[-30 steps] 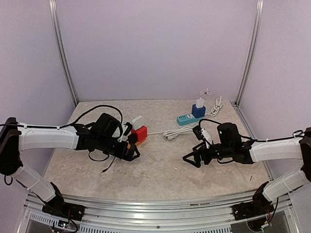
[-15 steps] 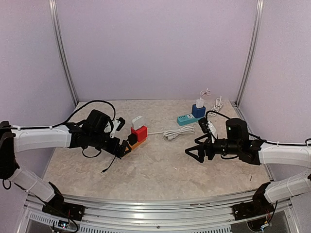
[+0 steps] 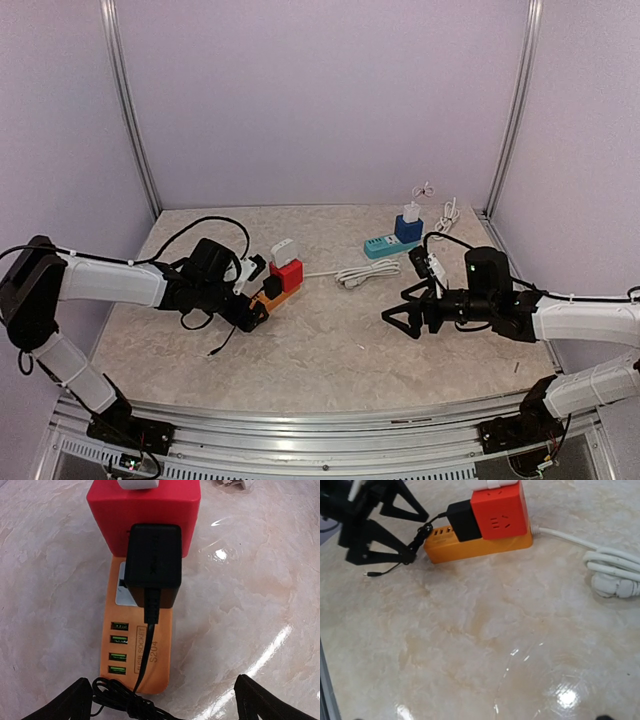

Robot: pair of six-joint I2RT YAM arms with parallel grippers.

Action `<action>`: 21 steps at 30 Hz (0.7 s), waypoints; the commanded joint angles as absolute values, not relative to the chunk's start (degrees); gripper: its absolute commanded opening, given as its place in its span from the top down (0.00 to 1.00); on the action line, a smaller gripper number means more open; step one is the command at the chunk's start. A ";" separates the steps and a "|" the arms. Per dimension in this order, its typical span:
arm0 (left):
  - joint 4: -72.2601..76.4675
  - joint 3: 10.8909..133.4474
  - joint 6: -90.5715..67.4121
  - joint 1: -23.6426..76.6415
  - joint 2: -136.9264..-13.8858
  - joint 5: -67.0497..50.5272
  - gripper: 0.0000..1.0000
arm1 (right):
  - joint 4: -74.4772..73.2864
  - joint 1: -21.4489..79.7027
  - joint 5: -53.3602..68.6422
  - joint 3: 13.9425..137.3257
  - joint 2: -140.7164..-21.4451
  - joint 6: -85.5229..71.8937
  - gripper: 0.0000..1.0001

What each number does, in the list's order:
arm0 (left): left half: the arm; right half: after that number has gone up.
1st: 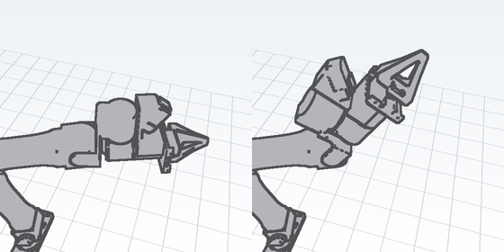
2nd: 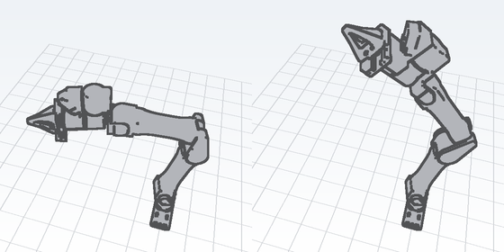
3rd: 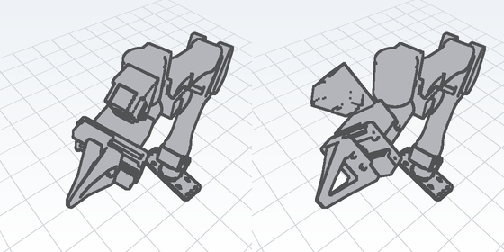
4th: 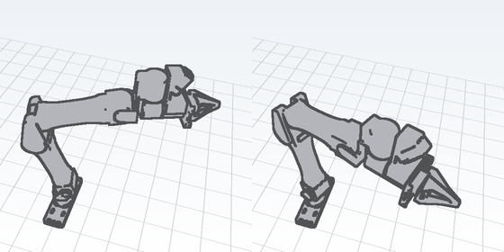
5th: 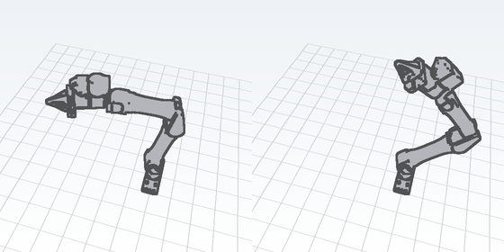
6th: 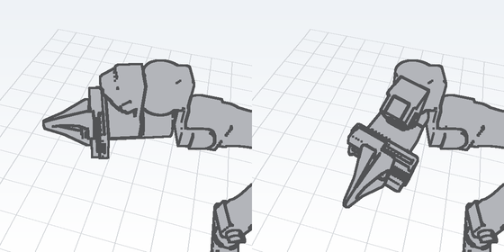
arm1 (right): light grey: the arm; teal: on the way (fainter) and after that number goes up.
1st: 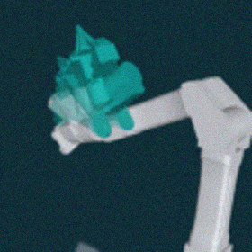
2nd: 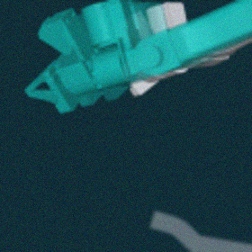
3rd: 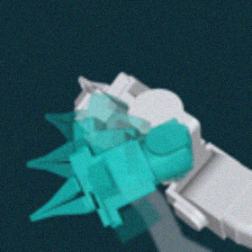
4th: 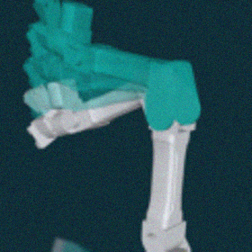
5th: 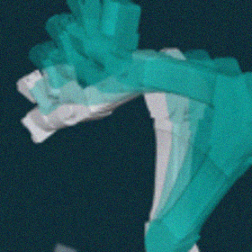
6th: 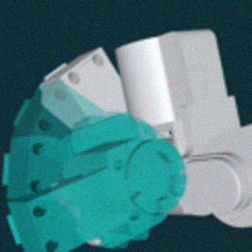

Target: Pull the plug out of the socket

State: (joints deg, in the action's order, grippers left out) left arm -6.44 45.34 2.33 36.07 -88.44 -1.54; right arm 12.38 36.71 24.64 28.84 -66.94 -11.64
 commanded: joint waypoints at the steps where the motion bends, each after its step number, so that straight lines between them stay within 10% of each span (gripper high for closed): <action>1: -2.93 47.25 6.74 35.34 -91.11 -0.25 0.04 | 13.28 37.43 25.40 27.75 -65.73 -12.22 0.00; 21: -2.23 51.13 5.31 34.73 -101.24 -4.31 0.19 | 12.52 37.27 24.86 28.03 -64.52 -11.92 0.00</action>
State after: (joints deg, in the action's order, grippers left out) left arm -4.32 51.66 6.57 34.70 -100.18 -3.22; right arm 12.36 36.71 24.77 28.29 -64.86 -11.84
